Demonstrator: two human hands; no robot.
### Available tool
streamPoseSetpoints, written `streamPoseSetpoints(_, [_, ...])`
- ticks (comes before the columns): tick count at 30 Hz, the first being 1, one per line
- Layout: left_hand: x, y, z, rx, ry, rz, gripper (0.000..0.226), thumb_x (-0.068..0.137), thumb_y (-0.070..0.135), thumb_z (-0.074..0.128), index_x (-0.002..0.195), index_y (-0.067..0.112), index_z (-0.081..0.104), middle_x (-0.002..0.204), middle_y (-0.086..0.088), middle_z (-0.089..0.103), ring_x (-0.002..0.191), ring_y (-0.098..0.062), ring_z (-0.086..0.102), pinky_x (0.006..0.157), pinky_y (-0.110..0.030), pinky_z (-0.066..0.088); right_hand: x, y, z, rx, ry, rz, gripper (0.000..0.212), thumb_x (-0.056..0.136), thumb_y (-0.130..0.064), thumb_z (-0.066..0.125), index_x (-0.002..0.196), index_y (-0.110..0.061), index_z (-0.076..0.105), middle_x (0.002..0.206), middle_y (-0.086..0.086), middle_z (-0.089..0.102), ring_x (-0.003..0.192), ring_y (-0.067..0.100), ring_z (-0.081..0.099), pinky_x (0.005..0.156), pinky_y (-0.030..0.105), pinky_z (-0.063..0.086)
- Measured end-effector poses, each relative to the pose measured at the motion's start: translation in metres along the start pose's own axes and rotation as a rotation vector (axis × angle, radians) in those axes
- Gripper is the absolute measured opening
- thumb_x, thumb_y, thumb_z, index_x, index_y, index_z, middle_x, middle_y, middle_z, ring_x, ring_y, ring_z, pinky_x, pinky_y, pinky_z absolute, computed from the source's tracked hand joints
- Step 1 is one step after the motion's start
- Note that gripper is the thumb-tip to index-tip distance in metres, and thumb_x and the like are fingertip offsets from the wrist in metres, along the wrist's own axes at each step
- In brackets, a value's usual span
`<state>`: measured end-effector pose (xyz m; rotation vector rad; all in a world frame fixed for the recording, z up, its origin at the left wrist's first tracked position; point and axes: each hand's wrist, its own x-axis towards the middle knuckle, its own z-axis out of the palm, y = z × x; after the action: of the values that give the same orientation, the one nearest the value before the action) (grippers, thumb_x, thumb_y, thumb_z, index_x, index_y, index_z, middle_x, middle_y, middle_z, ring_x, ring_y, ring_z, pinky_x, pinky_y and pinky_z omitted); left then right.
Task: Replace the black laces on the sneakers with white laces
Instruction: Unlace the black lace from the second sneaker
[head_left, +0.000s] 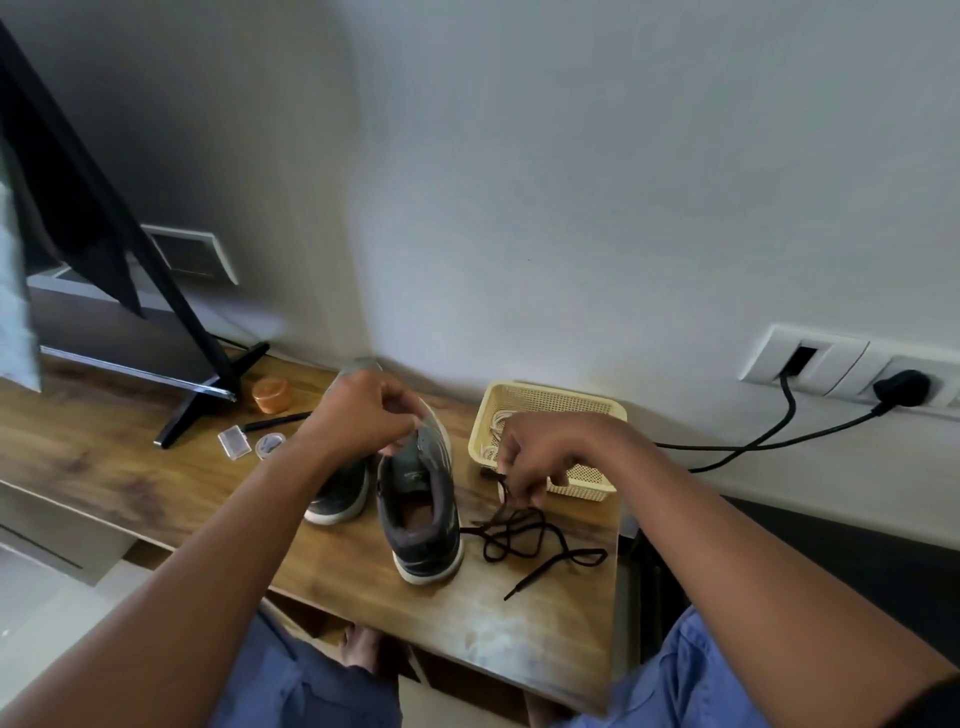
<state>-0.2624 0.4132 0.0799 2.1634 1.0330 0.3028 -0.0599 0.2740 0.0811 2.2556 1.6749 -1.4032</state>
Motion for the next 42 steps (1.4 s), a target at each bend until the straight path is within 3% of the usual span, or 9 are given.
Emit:
streamPoseSetpoints(3, [0.001,-0.012,-0.001,0.382,0.071,-0.126,0.019,0.088,0.041,0.078,0.079,0.025,0.075,0.064,0.006,0.073,0.063,-0.010,0.071,0.064,-0.030,0.059,0.007,0.000,0.013,-0.154,-0.148,0.165,0.021,0.093,-0.011,0.071,0.110,0.000,0.075,0.100,0.011,0.079,0.078,0.018,0.074,0.062,0.025,0.050])
streamPoseSetpoints(7, [0.002,-0.017,0.011,0.641,-0.103,-0.230,0.042,0.088,0.057,0.071,0.075,0.018,0.060,0.070,0.002,0.064,0.071,-0.017,0.063,0.060,-0.031,0.042,0.011,0.001,0.030,-0.271,-0.320,0.235,0.028,0.096,0.001,0.061,0.121,-0.007,0.071,0.119,0.018,0.073,0.086,0.027,0.073,0.073,0.034,0.055])
streamPoseSetpoints(14, [0.007,-0.013,0.030,0.531,-0.143,-0.201,0.005,0.084,0.013,0.064,0.080,0.011,0.067,0.059,-0.005,0.073,0.053,-0.018,0.074,0.064,-0.034,0.065,0.017,-0.015,0.024,-0.136,0.206,-0.098,0.025,0.095,-0.016,0.066,0.118,-0.024,0.063,0.086,0.004,0.075,0.073,0.022,0.076,0.057,0.031,0.060])
streamPoseSetpoints(17, [0.010,-0.012,0.034,0.497,-0.063,-0.165,0.007,0.082,0.015,0.068,0.075,0.013,0.066,0.060,-0.005,0.071,0.059,-0.019,0.074,0.065,-0.033,0.063,0.022,-0.023,0.029,-0.152,0.215,-0.199,0.050,0.092,-0.036,0.074,0.133,-0.027,0.048,0.094,0.000,0.071,0.078,0.020,0.073,0.073,0.045,0.063])
streamPoseSetpoints(20, [0.015,-0.010,0.038,0.438,-0.039,-0.163,0.011,0.084,0.020,0.069,0.076,0.012,0.069,0.066,-0.005,0.073,0.069,-0.022,0.074,0.069,-0.034,0.062,0.030,-0.028,0.036,-0.286,0.226,-0.220,0.064,0.087,-0.049,0.075,0.140,-0.030,0.046,0.108,-0.002,0.063,0.097,0.021,0.063,0.083,0.038,0.054])
streamPoseSetpoints(27, [0.013,-0.028,0.013,0.556,0.252,-0.204,0.028,0.087,0.047,0.074,0.077,0.023,0.068,0.072,0.003,0.060,0.067,-0.018,0.059,0.054,-0.028,0.043,0.040,-0.035,0.031,-0.362,0.207,-0.236,0.036,0.087,-0.052,0.072,0.108,-0.022,0.071,0.099,-0.001,0.073,0.089,0.020,0.068,0.082,0.039,0.057])
streamPoseSetpoints(31, [-0.003,-0.049,-0.002,0.770,0.009,-0.339,0.047,0.078,0.063,0.078,0.106,0.025,0.074,0.098,0.002,0.063,0.091,-0.022,0.064,0.069,-0.034,0.051,0.045,-0.039,0.033,-0.400,0.250,-0.255,0.025,0.091,-0.050,0.069,0.098,-0.026,0.071,0.090,-0.008,0.070,0.081,0.014,0.065,0.067,0.032,0.051])
streamPoseSetpoints(34, [-0.020,-0.052,0.006,0.793,-0.056,-0.342,0.042,0.084,0.041,0.080,0.122,0.026,0.072,0.120,-0.004,0.061,0.116,-0.027,0.060,0.082,-0.035,0.055,0.049,-0.049,0.037,-0.426,0.339,-0.295,0.024,0.092,-0.048,0.067,0.100,-0.025,0.070,0.094,-0.004,0.070,0.086,0.018,0.066,0.065,0.033,0.051])
streamPoseSetpoints(42, [-0.065,-0.026,0.029,0.715,-0.080,-0.201,0.026,0.085,0.030,0.079,0.110,0.025,0.074,0.109,-0.004,0.071,0.101,-0.025,0.069,0.076,-0.031,0.056,0.052,-0.062,0.051,-0.392,0.611,-0.382,0.017,0.091,-0.042,0.067,0.103,-0.030,0.067,0.096,-0.007,0.070,0.092,0.018,0.065,0.067,0.031,0.044])
